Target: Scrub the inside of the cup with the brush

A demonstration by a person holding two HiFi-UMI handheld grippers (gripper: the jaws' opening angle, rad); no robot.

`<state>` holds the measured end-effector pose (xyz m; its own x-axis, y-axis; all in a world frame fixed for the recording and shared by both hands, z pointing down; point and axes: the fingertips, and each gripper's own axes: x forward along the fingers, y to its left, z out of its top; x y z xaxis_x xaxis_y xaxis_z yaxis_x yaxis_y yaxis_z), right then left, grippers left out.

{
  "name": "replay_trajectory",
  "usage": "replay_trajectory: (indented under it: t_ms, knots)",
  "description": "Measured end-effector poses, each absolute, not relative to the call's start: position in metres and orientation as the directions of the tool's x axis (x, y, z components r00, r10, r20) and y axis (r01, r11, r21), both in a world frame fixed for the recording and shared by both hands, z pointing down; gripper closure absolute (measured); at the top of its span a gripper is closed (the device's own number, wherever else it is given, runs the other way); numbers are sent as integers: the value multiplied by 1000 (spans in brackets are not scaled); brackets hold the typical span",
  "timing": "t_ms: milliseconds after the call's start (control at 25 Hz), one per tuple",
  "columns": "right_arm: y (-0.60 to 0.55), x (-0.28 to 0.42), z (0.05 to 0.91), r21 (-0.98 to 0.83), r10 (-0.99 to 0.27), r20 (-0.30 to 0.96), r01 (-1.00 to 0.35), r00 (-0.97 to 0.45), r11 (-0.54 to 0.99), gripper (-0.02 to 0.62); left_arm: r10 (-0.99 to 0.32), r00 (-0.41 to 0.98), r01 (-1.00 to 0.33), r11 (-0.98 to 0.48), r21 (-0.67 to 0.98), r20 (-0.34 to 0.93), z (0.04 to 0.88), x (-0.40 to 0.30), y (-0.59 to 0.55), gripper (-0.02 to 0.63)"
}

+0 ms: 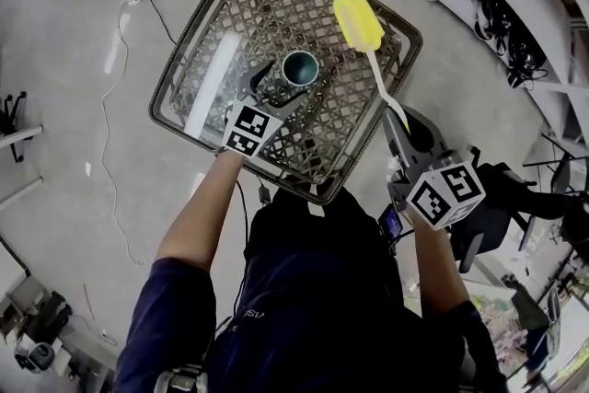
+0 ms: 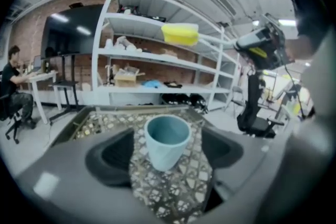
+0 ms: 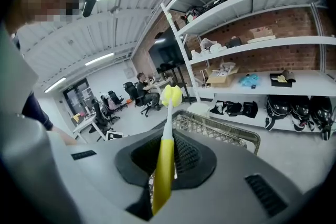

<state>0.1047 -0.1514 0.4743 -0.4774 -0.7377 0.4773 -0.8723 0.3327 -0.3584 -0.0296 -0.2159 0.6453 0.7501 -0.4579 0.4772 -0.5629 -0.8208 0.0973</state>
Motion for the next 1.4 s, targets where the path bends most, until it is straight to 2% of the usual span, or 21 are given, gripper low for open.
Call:
replay_trajectory:
  t_ms: [200, 440, 600, 840, 960, 1080, 1240, 1400]
  knots:
    - [-149, 107, 485, -351, -706, 509, -868, -492, 351, 563, -440, 748, -544, -835, 81, 497, 672, -14, -221, 184]
    - [-155, 124, 497, -346, -684, 529, -863, -503, 368, 563, -439, 725, -549, -834, 60, 531, 701, 8, -238, 189]
    - [-146, 127, 487, -329, -673, 530, -857, -515, 397, 563, -466, 699, -574, -818, 37, 542, 692, 3, -234, 216]
    - [-149, 126, 464, -175, -612, 552, -796, -566, 579, 563, -497, 698, -564, -825, -33, 516, 650, 11, -233, 221]
    - [-143, 117, 445, -15, -541, 609, -691, -580, 723, 564, -524, 693, -555, -826, -97, 495, 612, 15, -232, 221]
    - [-134, 109, 424, 201, -504, 690, -531, -520, 823, 565, -543, 684, -539, -826, -165, 486, 578, 12, -229, 221]
    - [-126, 104, 395, 415, -537, 747, -356, -393, 838, 565, -572, 661, -534, -813, -232, 486, 543, 5, -226, 221]
    - [-115, 96, 383, 537, -568, 767, -186, -300, 823, 565, -604, 633, -536, -793, -289, 483, 514, -3, -224, 221]
